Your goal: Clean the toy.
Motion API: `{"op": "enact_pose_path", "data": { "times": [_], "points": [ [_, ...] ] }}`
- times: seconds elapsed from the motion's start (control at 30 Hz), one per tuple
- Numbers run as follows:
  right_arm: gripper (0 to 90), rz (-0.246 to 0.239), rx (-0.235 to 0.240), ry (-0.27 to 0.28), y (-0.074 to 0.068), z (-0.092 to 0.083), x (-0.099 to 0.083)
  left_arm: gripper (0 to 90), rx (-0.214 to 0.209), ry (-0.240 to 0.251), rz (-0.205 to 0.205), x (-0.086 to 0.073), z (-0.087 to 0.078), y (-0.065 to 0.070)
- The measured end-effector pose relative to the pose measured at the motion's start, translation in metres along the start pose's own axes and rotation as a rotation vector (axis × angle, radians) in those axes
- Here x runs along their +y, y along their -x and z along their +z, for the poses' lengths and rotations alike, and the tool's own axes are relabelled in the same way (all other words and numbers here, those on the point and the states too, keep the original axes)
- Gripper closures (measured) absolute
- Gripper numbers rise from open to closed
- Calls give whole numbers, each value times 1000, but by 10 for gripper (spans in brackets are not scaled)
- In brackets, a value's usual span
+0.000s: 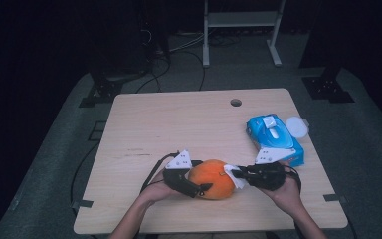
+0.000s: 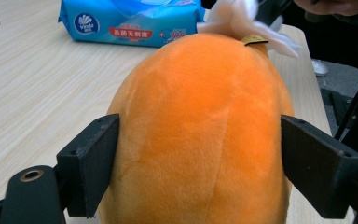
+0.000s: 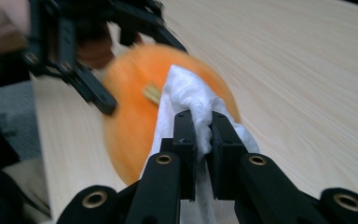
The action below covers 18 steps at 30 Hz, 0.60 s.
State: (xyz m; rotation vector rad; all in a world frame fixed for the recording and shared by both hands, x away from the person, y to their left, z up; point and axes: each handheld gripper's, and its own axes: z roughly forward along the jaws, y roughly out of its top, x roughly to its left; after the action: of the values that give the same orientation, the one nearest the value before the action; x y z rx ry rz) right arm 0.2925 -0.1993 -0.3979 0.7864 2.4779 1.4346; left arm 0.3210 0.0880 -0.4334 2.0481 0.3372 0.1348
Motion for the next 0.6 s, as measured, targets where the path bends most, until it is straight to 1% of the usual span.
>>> {"op": "enact_pose_path", "data": {
  "times": [0.03, 0.1, 0.13, 0.17, 0.23, 0.3, 0.33, 0.37, 0.4, 0.43, 0.47, 0.53, 0.6],
  "points": [
    [818, -4, 11, 9, -2, 0, 2, 164, 1, -2, 5, 1, 1, 2],
    [817, -31, 14, 4, -8, 3, 5, 164, 4, -9, 17, 2, 2, 3],
    [817, -43, 9, -6, -10, 5, 5, 164, 4, -9, 14, 1, 1, 3],
    [817, -46, 9, -9, -10, 6, 4, 164, 2, -6, 9, 1, 1, 2],
    [816, -29, 11, -10, -6, 6, 1, 164, 0, -2, 0, 0, 0, 1],
    [815, -17, -9, -22, 2, 5, -2, 165, 5, -3, -7, 0, 1, 0],
    [815, 6, -8, -23, 6, 3, -4, 165, 9, -4, -8, 1, 1, 1],
    [815, 15, -13, -19, 9, 2, -5, 165, 14, -8, -2, 3, 2, 3],
    [815, 13, -27, -16, 9, 0, -4, 165, 19, -14, 9, 4, 3, 5],
    [815, 6, -27, -5, 7, -1, -1, 165, 23, -20, 25, 6, 4, 7],
    [816, 3, -17, 11, 5, -3, 2, 166, 26, -25, 39, 8, 5, 10],
    [816, -22, -4, 32, -2, -3, 9, 166, 27, -30, 57, 10, 8, 15],
    [815, -39, 15, 38, -8, -1, 14, 165, 25, -32, 70, 11, 10, 18]
  ]
}}
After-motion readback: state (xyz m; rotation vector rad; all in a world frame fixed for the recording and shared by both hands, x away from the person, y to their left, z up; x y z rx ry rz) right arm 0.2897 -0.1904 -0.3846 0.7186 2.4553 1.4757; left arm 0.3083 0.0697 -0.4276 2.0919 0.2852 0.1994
